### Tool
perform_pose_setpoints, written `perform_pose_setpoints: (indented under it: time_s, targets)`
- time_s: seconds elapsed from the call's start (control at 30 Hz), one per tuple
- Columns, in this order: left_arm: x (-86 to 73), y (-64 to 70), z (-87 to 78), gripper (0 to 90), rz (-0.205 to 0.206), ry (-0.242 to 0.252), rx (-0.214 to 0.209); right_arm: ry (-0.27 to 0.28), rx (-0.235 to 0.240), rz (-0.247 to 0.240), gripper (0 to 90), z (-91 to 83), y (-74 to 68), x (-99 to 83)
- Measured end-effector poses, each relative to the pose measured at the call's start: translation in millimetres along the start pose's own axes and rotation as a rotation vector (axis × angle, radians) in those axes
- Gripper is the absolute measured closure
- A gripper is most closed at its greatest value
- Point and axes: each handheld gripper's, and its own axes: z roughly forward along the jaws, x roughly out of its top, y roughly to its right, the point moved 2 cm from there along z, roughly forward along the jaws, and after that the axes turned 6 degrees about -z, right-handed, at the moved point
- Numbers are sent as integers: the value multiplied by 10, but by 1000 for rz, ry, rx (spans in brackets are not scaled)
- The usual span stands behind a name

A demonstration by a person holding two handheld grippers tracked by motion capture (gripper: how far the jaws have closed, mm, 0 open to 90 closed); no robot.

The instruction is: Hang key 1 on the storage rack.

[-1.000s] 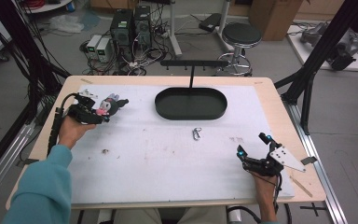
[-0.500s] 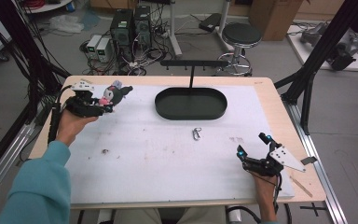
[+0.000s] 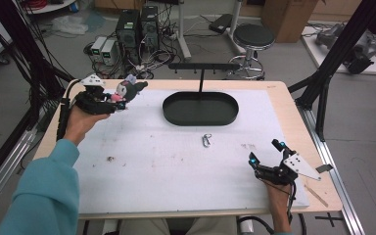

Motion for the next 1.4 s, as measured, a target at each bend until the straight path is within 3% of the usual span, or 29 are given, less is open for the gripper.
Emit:
perform_pose_setpoints:
  time_s: [0.37,1.03,1.4]
  targets:
    - [322,191,85,532,34,19,-36,0,1,1,6,0,0,0]
    - [674,398,336,532,76,8,-72,-1,-1,-1,6,1,6,0]
    - [902,519,505,531,76,15,-91,1,1,4,6,-1,0,0]
